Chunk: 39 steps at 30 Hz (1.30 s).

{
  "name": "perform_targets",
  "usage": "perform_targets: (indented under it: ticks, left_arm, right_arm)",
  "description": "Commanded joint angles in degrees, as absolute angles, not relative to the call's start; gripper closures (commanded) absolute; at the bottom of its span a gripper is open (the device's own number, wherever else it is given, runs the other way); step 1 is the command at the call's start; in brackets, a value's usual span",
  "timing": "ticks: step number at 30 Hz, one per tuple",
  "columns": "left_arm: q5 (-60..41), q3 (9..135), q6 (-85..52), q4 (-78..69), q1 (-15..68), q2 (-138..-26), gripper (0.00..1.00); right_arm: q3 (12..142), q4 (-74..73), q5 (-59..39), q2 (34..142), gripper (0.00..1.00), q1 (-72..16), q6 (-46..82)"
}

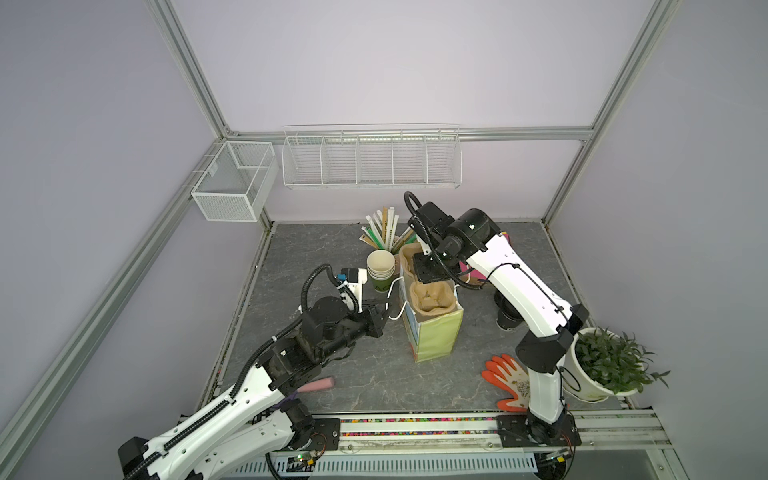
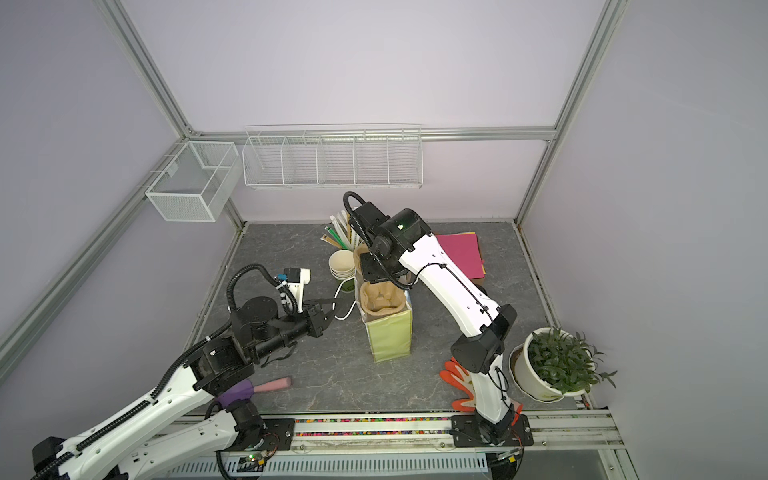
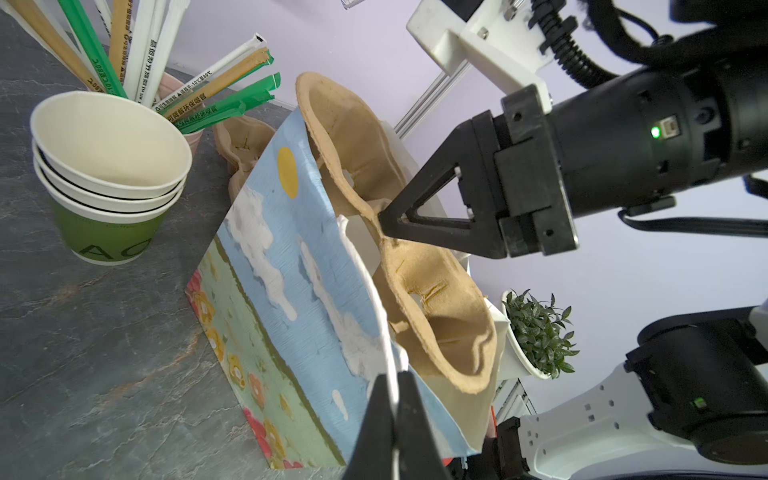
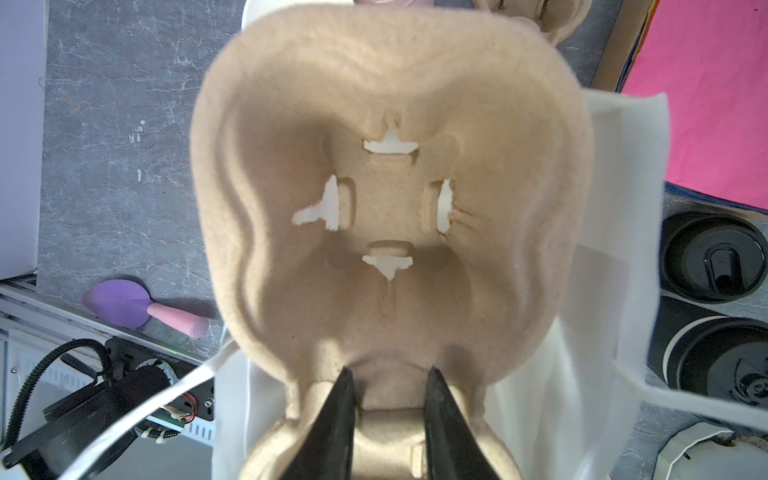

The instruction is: Pack the takeout coffee

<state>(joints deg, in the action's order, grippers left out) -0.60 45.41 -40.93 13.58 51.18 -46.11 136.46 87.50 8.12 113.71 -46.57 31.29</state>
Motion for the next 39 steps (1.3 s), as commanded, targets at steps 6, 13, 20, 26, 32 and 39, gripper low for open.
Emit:
perform_targets:
  ticks: [6,13,20,26,32,39]
  left_arm:
    - [1.36,46.16,-40.31,15.18,51.49,-45.25,1.00]
    - [1.35,46.63,-39.95,15.38,51.50,-45.58,1.00]
    - [2.20,46.97,-39.38,15.80,51.45,-45.46,1.00]
    - [3.59,47.16,-38.61,17.07,51.43,-45.14,1.00]
    - [4.70,47.06,-38.15,17.90,51.45,-45.25,1.00]
    - [5.72,47.64,-37.63,18.36,51.50,-45.36,1.00]
  right_arm:
    - [129.87,85.48,10.98,111.00,0.72,-46.67,32.33]
    - [124.26,82.46,11.79,107.84,0.72,-46.97,33.28]
    - [125.49,84.09,12.35,107.89,0.72,-47.82,32.90]
    - [124.13,84.67,11.79,106.03,0.72,-48.25,32.78]
    - [118.61,82.16,10.52,103.63,0.72,-48.86,32.70]
    - [117.60,82.75,10.80,104.50,0.71,-49.10,32.12]
